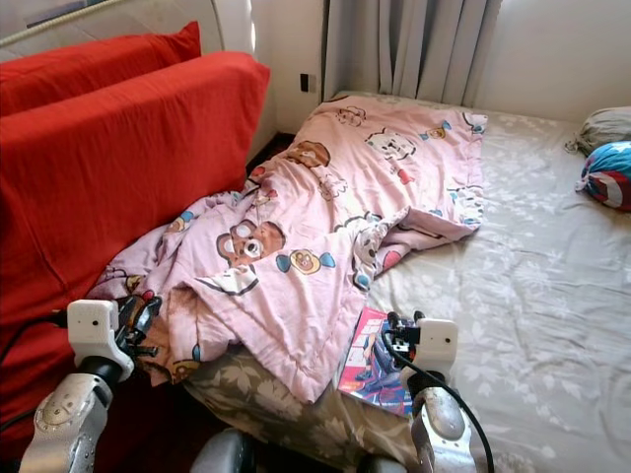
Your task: Clean up the room
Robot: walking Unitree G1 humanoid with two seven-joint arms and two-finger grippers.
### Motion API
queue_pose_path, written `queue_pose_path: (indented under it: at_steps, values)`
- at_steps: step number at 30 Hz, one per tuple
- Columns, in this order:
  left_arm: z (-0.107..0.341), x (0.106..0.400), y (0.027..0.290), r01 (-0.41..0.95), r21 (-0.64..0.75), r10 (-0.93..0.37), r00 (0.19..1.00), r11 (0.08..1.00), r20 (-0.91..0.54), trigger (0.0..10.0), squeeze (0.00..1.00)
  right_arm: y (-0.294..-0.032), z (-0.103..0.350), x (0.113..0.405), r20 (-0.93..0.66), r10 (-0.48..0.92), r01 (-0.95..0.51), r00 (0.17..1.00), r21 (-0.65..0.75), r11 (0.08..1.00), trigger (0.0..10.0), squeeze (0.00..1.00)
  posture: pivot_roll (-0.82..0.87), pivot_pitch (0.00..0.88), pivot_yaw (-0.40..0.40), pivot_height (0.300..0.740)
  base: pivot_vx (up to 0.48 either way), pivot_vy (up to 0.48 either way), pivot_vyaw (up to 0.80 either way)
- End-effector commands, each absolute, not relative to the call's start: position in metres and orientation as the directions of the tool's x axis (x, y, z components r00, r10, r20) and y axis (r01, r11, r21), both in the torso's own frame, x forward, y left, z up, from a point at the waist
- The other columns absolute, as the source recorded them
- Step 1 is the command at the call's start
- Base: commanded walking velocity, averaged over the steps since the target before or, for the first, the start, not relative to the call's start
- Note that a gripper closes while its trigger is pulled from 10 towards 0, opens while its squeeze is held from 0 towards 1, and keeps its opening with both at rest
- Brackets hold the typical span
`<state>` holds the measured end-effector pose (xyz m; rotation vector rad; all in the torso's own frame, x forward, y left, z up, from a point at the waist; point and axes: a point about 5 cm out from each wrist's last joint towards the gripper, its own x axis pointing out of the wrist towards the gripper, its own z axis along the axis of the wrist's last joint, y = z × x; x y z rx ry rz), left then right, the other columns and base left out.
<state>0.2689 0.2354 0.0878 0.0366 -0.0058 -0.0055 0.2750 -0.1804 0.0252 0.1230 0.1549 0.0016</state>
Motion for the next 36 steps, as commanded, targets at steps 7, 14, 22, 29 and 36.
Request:
queue_pose_path:
  at_steps: [7, 14, 22, 29, 36]
  values:
    - [0.094, 0.279, 0.233, 0.002, 0.015, -0.002, 1.0, 1.0, 0.024, 10.0, 0.0, -0.182, 0.03, 0.288, -0.158, 0.013, 0.005, 0.987, 0.112, 0.994, 10.0, 0.0, 0.08, 0.082, -0.026, 0.606, 0.0, 0.0, 0.0]
    - [0.094, 0.276, 0.232, -0.006, 0.015, 0.006, 1.0, 1.0, 0.027, 10.0, 0.0, -0.181, 0.019, 0.291, -0.243, -0.022, 0.064, 0.97, 0.166, 0.984, 10.0, 0.0, 0.11, 0.098, -0.019, 0.606, 0.0, 0.0, 0.0]
    - [0.1, 0.277, 0.234, -0.001, 0.026, 0.001, 1.0, 1.0, 0.031, 10.0, 0.0, -0.188, 0.007, 0.292, -0.348, -0.098, 0.18, 0.932, 0.211, 0.961, 10.0, 0.0, 0.13, 0.141, 0.001, 0.606, 0.0, 0.0, 0.0]
    - [0.101, 0.273, 0.237, 0.0, 0.043, 0.0, 1.0, 0.999, 0.014, 10.0, 0.0, -0.195, -0.005, 0.286, -0.438, -0.145, 0.3, 0.887, 0.31, 0.902, 10.0, 1.0, 0.14, 0.211, 0.03, 0.606, 0.0, 0.0, 0.0]
    - [0.103, 0.266, 0.243, -0.006, 0.056, 0.006, 1.0, 0.998, -0.002, 10.0, 0.0, -0.198, -0.009, 0.283, -0.447, -0.153, 0.346, 0.881, 0.391, 0.852, 10.0, 1.0, 0.15, 0.276, 0.036, 0.606, 0.0, 0.0, 0.0]
